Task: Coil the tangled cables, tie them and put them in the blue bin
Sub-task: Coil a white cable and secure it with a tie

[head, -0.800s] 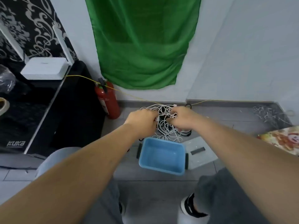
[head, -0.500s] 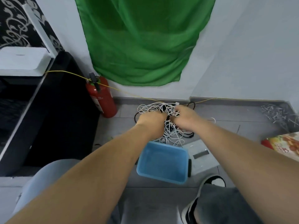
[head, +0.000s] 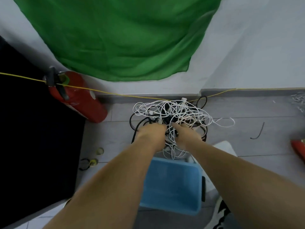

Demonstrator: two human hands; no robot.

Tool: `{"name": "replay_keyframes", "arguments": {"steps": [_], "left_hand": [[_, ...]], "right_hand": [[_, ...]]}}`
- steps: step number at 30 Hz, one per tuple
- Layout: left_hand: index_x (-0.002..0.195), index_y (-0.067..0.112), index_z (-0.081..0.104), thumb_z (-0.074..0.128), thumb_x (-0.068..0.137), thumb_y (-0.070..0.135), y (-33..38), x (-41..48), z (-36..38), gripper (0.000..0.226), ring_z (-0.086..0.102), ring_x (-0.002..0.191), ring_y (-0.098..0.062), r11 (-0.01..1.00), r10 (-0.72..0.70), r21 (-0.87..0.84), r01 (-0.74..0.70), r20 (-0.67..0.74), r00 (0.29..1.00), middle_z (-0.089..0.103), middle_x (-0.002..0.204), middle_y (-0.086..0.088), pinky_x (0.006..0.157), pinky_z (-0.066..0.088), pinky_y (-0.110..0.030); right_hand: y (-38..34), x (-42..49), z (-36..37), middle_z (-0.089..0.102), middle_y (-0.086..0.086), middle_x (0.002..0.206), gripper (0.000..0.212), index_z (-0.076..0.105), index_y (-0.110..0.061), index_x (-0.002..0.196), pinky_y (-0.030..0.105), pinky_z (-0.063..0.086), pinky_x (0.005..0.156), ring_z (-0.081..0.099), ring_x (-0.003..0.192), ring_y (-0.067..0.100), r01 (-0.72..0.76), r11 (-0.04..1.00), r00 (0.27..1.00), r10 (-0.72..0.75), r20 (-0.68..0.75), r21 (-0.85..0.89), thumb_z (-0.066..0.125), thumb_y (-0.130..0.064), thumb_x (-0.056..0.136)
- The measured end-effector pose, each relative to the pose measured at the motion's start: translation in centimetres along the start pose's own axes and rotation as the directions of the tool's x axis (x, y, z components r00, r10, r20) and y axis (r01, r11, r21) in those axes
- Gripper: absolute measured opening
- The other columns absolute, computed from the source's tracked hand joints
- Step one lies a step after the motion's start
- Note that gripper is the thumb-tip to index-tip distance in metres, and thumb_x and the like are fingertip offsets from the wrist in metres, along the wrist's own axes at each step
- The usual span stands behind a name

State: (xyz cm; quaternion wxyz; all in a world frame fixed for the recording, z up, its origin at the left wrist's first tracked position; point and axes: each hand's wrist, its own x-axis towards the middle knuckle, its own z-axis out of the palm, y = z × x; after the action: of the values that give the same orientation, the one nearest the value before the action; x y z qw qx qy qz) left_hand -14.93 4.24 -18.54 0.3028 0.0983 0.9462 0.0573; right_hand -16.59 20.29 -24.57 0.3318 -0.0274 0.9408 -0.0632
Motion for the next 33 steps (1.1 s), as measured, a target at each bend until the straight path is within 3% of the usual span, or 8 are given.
{"name": "replay_keyframes", "arguments": {"steps": [7, 12, 14, 19, 22, 26, 29, 33], "left_hand": [[0.129, 0.019, 0.055, 0.054, 0.095, 0.016, -0.9, 0.7, -0.1, 0.034, 0.062, 0.111, -0.030, 0.999, -0.012, -0.037, 0.013, 0.023, 1.000, 0.060, 0.125, -0.007, 0.084, 0.051, -0.041], [0.107, 0.020, 0.059, 0.051, 0.095, 0.020, -0.8, -1.0, -2.9, 0.014, 0.064, 0.101, -0.031, 0.982, -0.037, -0.185, 0.024, -0.067, 0.997, 0.064, 0.117, -0.008, 0.083, 0.054, -0.040], [0.096, 0.023, 0.053, 0.049, 0.094, 0.022, -0.3, -2.4, -4.8, 0.005, 0.064, 0.095, -0.032, 0.962, -0.041, -0.273, 0.000, -0.145, 0.989, 0.066, 0.113, -0.008, 0.081, 0.056, -0.040], [0.142, 0.023, 0.047, 0.057, 0.091, 0.027, 1.2, -7.2, -9.2, 0.052, 0.062, 0.117, -0.031, 0.850, -0.099, -0.517, -0.104, -0.350, 0.932, 0.061, 0.134, -0.007, 0.097, 0.053, -0.043], [0.140, 0.021, 0.051, 0.062, 0.092, 0.026, 2.1, -11.5, -11.8, 0.050, 0.066, 0.091, -0.022, 0.739, -0.174, -0.638, -0.215, -0.489, 0.855, 0.066, 0.125, -0.002, 0.085, 0.053, -0.033], [0.128, 0.028, 0.054, 0.063, 0.097, 0.021, 2.9, -18.1, -14.0, 0.033, 0.048, 0.046, -0.013, 0.585, -0.215, -0.721, -0.370, -0.579, 0.787, 0.064, 0.067, 0.010, 0.051, 0.042, -0.026], [0.153, 0.044, 0.027, 0.065, 0.096, 0.013, 3.8, -21.3, -14.4, 0.075, 0.062, 0.060, -0.015, 0.436, -0.248, -0.760, -0.482, -0.617, 0.747, 0.062, 0.109, 0.028, 0.052, 0.048, -0.024], [0.160, 0.033, 0.019, 0.072, 0.087, 0.029, 4.5, -21.9, -14.2, 0.090, 0.070, 0.089, -0.013, 0.420, -0.262, -0.834, -0.358, -0.489, 0.832, 0.055, 0.138, 0.011, 0.072, 0.060, -0.035]], "right_hand": [[0.3, 0.9, -0.6, 0.056, 0.003, 0.103, 0.029, 0.045, -0.026, 0.107, 0.038, 0.049, 0.071, 0.057, 0.086, 0.029, -0.097, 0.990, 0.986, 0.109, -0.128, 0.101, 0.050, -0.004, 0.088], [0.5, -1.1, -5.6, 0.064, 0.004, 0.089, 0.003, 0.049, -0.026, 0.095, 0.040, 0.054, 0.074, 0.061, 0.085, 0.034, -0.010, 0.974, 0.948, 0.080, -0.307, 0.225, 0.050, -0.027, 0.094], [0.1, -2.9, -8.7, 0.060, 0.002, 0.082, 0.015, 0.045, -0.023, 0.086, 0.042, 0.054, 0.073, 0.060, 0.084, 0.035, 0.042, 0.955, 0.924, 0.075, -0.375, 0.294, 0.050, -0.034, 0.095], [-2.4, -10.1, -16.5, 0.063, -0.002, 0.071, 0.018, 0.056, -0.020, 0.078, 0.035, 0.051, 0.067, 0.061, 0.074, 0.025, 0.140, 0.920, 0.850, 0.078, -0.522, 0.366, 0.054, -0.036, 0.085], [-3.6, -15.0, -19.3, 0.063, -0.003, 0.070, 0.017, 0.059, -0.019, 0.078, 0.033, 0.048, 0.065, 0.059, 0.072, 0.023, 0.219, 0.896, 0.778, 0.078, -0.624, 0.386, 0.057, -0.034, 0.085], [-5.1, -20.7, -21.1, 0.063, -0.010, 0.066, 0.014, 0.071, -0.025, 0.084, 0.030, 0.045, 0.062, 0.056, 0.061, 0.010, 0.493, 0.610, 0.715, 0.121, -0.688, 0.620, 0.065, -0.032, 0.095], [-6.3, -23.9, -21.6, 0.071, -0.008, 0.079, 0.009, 0.076, -0.025, 0.100, 0.032, 0.052, 0.069, 0.062, 0.069, 0.009, 0.592, 0.356, 0.723, 0.161, -0.672, 0.723, 0.069, -0.028, 0.096], [-7.2, -26.2, -21.0, 0.067, 0.006, 0.072, 0.013, 0.073, -0.017, 0.098, 0.032, 0.051, 0.056, 0.058, 0.060, 0.019, 0.586, 0.163, 0.781, 0.148, -0.607, 0.794, 0.063, -0.025, 0.100]]}}
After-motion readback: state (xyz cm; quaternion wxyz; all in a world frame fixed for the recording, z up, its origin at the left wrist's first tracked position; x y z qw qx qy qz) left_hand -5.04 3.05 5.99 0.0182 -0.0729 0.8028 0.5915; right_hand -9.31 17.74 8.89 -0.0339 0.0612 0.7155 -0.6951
